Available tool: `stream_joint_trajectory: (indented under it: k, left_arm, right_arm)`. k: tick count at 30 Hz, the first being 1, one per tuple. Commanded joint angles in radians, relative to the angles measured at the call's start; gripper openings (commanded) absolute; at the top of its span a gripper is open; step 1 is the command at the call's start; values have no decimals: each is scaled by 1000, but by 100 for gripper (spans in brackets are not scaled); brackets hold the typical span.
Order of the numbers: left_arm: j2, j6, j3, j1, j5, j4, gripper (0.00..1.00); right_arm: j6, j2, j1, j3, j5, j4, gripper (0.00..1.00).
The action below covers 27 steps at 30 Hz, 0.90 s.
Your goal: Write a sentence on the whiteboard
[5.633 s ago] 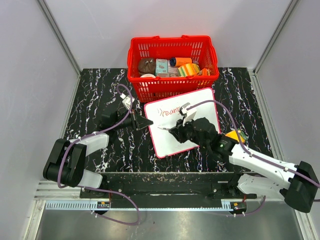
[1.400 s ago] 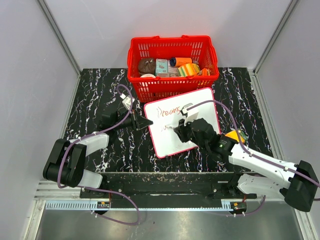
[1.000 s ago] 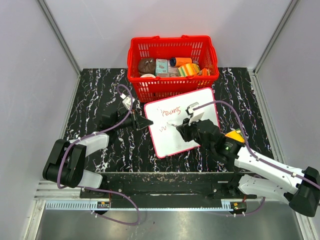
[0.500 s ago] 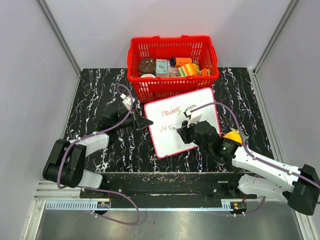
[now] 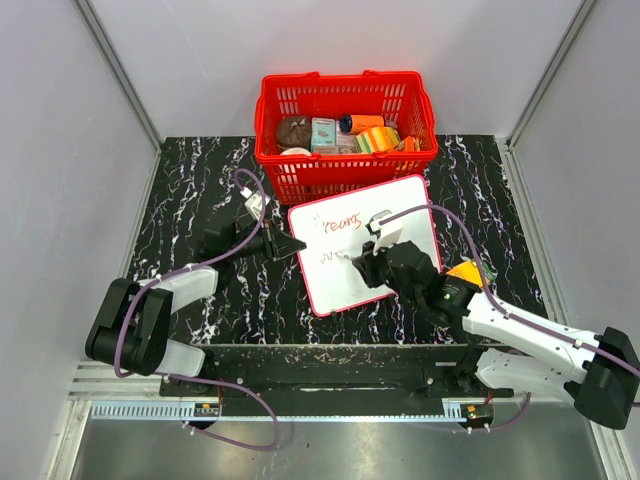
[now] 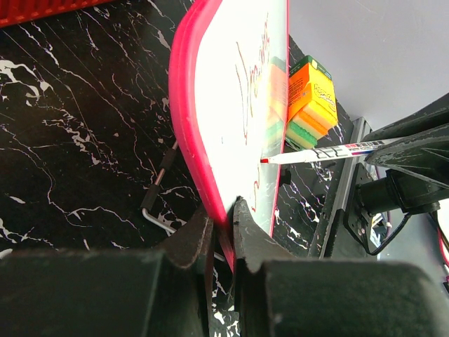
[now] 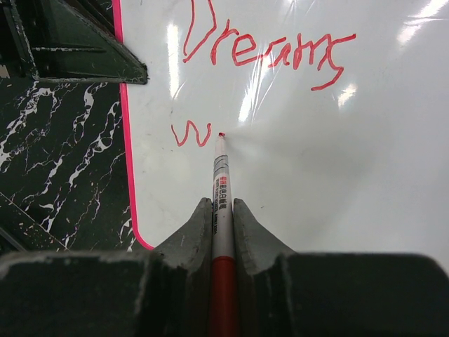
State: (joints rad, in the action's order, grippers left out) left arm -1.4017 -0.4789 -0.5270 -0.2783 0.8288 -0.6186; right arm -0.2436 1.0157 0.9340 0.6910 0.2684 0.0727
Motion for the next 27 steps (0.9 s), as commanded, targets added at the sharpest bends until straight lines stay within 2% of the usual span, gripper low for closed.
stream_joint_trajectory:
  k: [1, 13, 27]
  left_arm:
    - [6, 160, -1, -13, -46, 13, 0]
    - [6, 160, -4, -15, -48, 14, 0]
    - [6, 163, -4, -18, -48, 16, 0]
  right_arm:
    - [-9, 6, 0, 2, -15, -1, 0]
    - [-33, -14, 0, -15, -31, 47, 0]
    - [-31, -25, -1, -5, 71, 58, 0]
